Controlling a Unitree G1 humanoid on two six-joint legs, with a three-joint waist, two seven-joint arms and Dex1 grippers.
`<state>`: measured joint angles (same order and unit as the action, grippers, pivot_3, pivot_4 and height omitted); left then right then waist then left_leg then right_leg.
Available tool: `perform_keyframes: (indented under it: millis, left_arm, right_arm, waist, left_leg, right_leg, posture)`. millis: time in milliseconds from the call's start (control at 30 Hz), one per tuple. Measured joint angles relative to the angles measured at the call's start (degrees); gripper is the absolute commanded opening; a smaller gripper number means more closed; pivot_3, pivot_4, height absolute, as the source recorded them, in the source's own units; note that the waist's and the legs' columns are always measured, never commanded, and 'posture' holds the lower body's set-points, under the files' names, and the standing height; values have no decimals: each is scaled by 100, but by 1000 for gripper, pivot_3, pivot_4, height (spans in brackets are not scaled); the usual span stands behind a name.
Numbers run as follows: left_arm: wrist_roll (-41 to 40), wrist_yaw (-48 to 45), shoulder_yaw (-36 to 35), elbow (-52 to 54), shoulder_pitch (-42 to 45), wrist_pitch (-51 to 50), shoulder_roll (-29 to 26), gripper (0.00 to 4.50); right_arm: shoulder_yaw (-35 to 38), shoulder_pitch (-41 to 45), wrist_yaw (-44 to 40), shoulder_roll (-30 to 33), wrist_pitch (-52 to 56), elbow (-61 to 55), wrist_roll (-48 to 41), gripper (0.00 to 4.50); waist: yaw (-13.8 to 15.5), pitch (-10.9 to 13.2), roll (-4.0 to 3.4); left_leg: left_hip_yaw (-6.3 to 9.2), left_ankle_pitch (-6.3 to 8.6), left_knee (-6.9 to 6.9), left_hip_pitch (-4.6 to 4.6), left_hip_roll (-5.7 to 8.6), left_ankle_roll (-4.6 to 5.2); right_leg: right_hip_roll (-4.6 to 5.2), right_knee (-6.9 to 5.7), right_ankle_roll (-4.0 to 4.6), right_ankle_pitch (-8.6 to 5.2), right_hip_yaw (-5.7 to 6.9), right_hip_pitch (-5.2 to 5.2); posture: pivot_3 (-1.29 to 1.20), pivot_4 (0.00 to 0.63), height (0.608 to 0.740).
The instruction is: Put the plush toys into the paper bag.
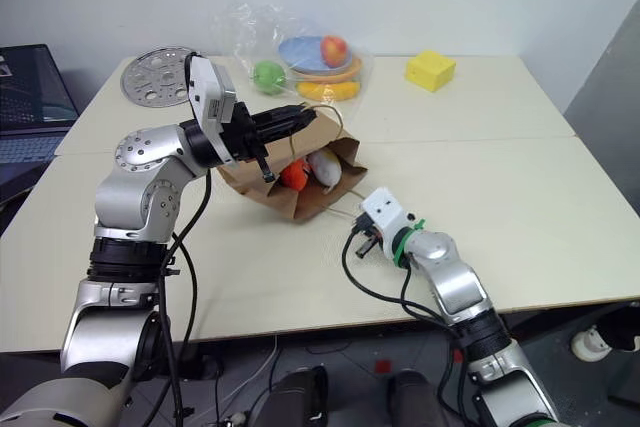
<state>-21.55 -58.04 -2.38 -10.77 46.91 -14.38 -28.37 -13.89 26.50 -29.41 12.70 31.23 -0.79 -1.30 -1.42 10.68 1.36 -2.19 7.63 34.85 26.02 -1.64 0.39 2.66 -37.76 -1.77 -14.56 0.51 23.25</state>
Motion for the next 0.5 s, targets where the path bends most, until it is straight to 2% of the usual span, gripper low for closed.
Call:
perform_keyframes:
  millis: [200,333,500]
  left_arm:
    - [131,121,2,-708,672,258,209,0]
    - [149,131,-22,-1138,922,473,372,0]
    - [153,133,-19,-1659,1138,566,724,0]
  right_arm:
    - [579,-146,-34,125,71,-1574,-557,17]
    - [780,-94,79,419,78,-2154,-534,17]
    - [689,130,250,627,-95,-2580,-229,17]
  waist:
    - [69,1,2]
    - [111,1,2]
    - [122,1,2]
  left_leg:
    - [3,0,1,6,-1,0]
    - [0,1,0,7,-1,-1]
    - [-2,1,0,9,-1,-1]
  right_leg:
    - [-6,5,-18,-7,3,2]
    - [-4,11,-5,-3,2,1]
    - [-6,11,-7,-3,2,4]
  posture:
    - [0,150,740]
    - [0,150,740]
    - [0,150,740]
